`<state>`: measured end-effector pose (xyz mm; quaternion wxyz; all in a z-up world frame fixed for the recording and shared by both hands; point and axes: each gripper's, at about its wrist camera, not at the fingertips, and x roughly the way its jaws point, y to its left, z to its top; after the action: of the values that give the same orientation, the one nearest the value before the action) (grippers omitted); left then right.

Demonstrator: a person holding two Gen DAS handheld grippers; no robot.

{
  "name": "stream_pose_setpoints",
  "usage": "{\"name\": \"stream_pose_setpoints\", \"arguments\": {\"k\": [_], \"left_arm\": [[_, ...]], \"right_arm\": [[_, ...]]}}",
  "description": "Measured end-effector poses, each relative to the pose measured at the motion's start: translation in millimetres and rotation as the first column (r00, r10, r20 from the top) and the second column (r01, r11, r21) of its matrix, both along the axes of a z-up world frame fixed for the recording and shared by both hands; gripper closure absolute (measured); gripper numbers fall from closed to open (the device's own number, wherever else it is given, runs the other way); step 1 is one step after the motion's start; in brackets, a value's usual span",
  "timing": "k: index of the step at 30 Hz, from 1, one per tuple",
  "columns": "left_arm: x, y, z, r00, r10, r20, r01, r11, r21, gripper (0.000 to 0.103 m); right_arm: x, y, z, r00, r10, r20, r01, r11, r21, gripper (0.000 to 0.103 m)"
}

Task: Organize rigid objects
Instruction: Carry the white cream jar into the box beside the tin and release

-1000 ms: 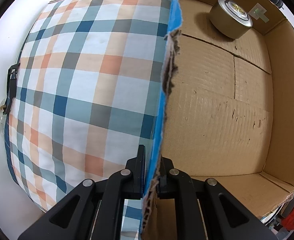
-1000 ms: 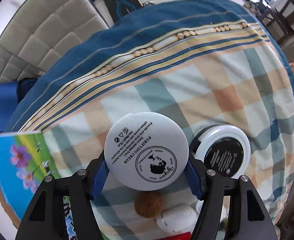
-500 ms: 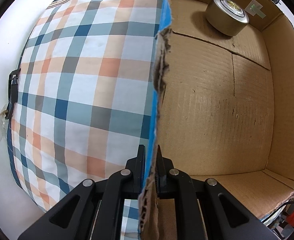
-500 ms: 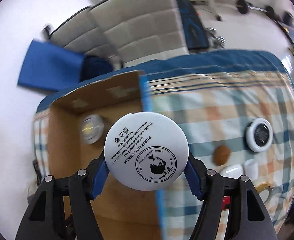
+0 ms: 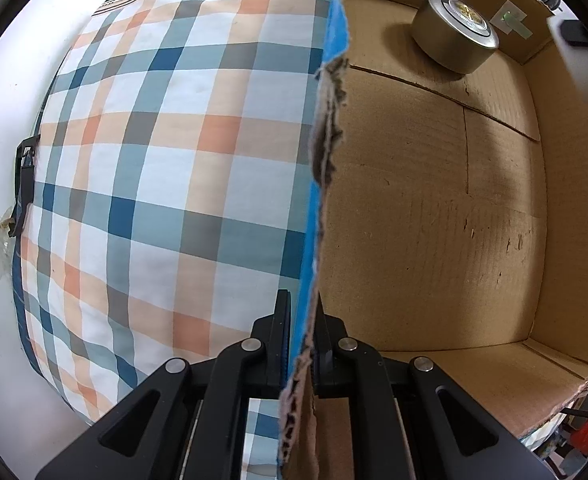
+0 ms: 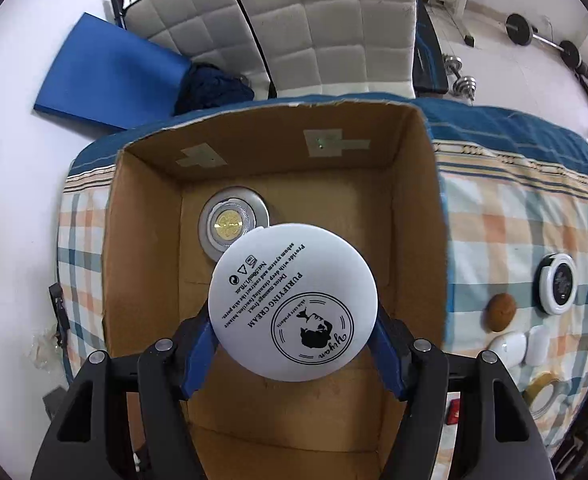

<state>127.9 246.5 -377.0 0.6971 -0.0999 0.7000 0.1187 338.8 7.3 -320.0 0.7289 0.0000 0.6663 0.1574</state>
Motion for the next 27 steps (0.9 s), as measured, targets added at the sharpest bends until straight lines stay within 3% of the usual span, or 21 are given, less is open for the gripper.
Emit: {"name": "stream_pose_setpoints", "arguments": {"k": [12, 27], "left_arm": [[3, -1, 0, 1.000, -0.005, -0.002, 0.005, 1.000, -0.001, 0.097], [1, 2, 1, 1.000, -0.010, 0.001, 0.010, 1.000, -0.001, 0.098]], "right_arm": [[35, 11, -45, 0.997, -0.069, -0.031, 0.065, 0.992, -0.105, 0.033], [50, 13, -57, 0.998, -0.066, -0.022, 0.061, 0.978, -0.201, 0.033]]}}
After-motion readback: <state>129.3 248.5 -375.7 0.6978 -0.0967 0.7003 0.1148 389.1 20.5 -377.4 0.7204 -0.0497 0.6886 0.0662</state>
